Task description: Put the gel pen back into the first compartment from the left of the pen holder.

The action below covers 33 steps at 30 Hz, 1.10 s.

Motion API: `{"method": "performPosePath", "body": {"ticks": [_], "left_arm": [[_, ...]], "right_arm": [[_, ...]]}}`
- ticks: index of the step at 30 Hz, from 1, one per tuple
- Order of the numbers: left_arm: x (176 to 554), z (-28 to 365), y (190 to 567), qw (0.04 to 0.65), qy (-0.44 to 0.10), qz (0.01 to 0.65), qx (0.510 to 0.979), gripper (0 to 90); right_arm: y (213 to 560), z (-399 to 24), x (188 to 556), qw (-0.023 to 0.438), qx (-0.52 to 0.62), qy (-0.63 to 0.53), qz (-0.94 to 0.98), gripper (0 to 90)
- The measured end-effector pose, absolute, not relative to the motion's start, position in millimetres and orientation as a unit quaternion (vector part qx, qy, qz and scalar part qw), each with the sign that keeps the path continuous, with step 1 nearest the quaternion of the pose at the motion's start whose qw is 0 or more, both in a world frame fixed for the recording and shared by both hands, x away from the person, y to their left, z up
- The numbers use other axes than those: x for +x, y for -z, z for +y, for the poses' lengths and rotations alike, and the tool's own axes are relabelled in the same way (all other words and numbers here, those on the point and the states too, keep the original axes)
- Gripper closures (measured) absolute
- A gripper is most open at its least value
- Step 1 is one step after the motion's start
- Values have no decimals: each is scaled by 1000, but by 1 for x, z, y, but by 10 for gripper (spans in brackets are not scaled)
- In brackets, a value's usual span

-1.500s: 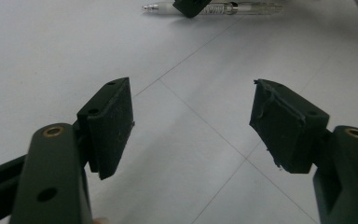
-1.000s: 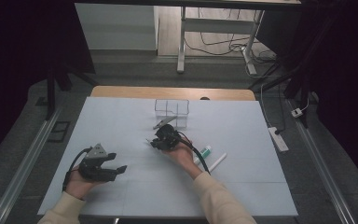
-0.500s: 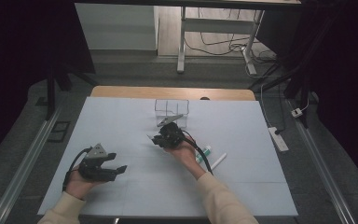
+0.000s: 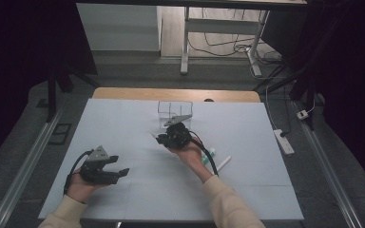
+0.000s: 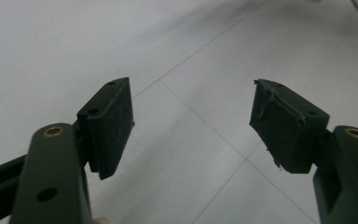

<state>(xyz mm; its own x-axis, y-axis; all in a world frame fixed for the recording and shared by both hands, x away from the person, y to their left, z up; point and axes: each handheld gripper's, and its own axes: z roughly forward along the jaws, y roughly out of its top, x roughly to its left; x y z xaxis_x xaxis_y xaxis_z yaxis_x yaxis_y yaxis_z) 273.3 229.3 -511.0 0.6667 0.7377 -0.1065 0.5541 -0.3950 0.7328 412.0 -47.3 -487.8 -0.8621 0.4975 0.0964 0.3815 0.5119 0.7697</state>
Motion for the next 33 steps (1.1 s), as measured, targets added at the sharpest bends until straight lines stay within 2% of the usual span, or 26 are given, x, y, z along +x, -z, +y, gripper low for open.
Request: {"method": "performPosePath", "body": {"ticks": [33], "left_arm": [[273,229,511,387,-119,391,827,297]], "right_arm": [[456,-71,410,89,261,-478,834,795]]}}
